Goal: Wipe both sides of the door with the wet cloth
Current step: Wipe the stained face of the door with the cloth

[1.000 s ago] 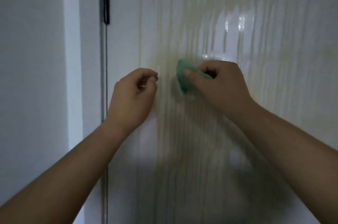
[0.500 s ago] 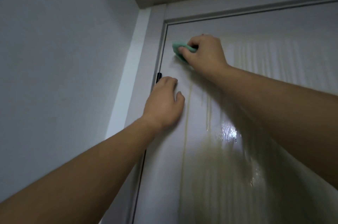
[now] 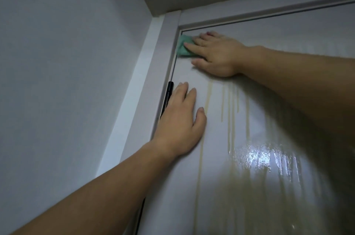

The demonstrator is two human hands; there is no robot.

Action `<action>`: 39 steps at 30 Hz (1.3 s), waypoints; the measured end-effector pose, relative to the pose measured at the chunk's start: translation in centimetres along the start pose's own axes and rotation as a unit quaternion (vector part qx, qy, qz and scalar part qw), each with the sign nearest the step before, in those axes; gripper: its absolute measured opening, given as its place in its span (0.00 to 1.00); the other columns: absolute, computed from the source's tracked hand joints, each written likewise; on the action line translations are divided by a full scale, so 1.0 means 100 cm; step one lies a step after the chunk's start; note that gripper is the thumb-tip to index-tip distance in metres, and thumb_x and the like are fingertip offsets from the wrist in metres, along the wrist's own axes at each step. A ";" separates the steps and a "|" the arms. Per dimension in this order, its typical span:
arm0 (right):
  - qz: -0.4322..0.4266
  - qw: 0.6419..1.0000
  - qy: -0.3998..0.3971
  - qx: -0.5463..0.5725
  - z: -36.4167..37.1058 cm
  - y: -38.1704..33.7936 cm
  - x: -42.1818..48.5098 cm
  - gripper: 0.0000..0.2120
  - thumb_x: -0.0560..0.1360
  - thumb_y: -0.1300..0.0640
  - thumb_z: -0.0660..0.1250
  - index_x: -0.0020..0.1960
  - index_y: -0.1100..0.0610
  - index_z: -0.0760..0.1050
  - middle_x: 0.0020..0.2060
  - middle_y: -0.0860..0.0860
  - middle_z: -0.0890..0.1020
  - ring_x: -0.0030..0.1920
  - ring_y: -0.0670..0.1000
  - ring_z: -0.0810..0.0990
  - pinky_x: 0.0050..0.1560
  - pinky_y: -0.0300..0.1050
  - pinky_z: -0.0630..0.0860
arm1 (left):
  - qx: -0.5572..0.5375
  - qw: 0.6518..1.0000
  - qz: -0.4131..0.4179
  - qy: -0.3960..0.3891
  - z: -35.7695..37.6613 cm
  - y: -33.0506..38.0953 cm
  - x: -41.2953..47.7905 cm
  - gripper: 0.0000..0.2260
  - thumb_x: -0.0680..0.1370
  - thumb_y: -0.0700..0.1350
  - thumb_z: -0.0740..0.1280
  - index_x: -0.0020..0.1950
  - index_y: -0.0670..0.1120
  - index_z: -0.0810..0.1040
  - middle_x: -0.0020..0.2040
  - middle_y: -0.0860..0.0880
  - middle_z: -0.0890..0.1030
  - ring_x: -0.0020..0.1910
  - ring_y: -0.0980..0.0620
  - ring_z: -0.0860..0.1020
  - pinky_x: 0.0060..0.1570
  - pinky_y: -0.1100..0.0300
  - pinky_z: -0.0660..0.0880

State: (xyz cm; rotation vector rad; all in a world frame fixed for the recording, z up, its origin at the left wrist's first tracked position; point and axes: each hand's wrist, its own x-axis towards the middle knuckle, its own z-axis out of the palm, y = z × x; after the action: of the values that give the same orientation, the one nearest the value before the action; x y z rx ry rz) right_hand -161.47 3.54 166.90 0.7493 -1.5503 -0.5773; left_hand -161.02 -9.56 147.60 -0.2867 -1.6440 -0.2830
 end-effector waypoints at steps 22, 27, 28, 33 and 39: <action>0.024 0.997 -0.040 -0.053 -0.016 -0.015 0.007 0.38 0.82 0.34 0.45 0.81 0.59 0.57 0.82 0.56 0.51 0.82 0.56 0.51 0.80 0.53 0.51 | 0.009 0.999 0.014 -0.036 0.000 -0.005 -0.001 0.29 0.86 0.55 0.54 0.83 0.43 0.54 0.85 0.44 0.47 0.83 0.51 0.43 0.79 0.62 0.40; 0.015 0.999 -0.048 -0.016 -0.012 -0.012 0.016 0.39 0.82 0.32 0.44 0.83 0.56 0.46 0.83 0.55 0.45 0.82 0.53 0.42 0.80 0.50 0.40 | 0.003 0.999 0.017 -0.032 -0.001 -0.004 -0.001 0.29 0.86 0.55 0.54 0.83 0.42 0.54 0.85 0.44 0.47 0.83 0.51 0.43 0.77 0.64 0.38; -0.009 0.999 -0.049 -0.003 -0.007 -0.016 0.004 0.37 0.82 0.32 0.43 0.83 0.53 0.45 0.83 0.52 0.43 0.82 0.51 0.41 0.80 0.49 0.39 | 0.005 0.999 0.019 -0.030 -0.001 -0.004 -0.001 0.29 0.86 0.54 0.54 0.83 0.42 0.54 0.84 0.43 0.47 0.83 0.51 0.43 0.77 0.64 0.37; 0.005 0.997 -0.072 0.001 -0.005 -0.003 0.000 0.31 0.84 0.37 0.40 0.83 0.47 0.41 0.82 0.46 0.40 0.81 0.47 0.38 0.79 0.48 0.37 | 0.019 0.999 0.025 -0.043 -0.001 -0.003 -0.001 0.30 0.86 0.55 0.53 0.84 0.43 0.51 0.84 0.43 0.45 0.83 0.50 0.41 0.78 0.61 0.36; 0.030 0.997 -0.063 0.013 -0.003 -0.020 0.010 0.31 0.84 0.37 0.38 0.83 0.47 0.40 0.82 0.47 0.39 0.81 0.51 0.37 0.80 0.53 0.35 | 0.032 0.997 0.032 -0.058 0.001 -0.004 0.000 0.31 0.85 0.59 0.48 0.84 0.46 0.47 0.84 0.43 0.41 0.82 0.50 0.37 0.79 0.59 0.35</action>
State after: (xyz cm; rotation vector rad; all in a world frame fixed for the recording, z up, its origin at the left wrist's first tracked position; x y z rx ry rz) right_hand -160.96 1.52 166.14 0.6951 -1.6934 -0.5686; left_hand -161.25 -9.93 147.56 -0.3124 -1.7514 -0.1670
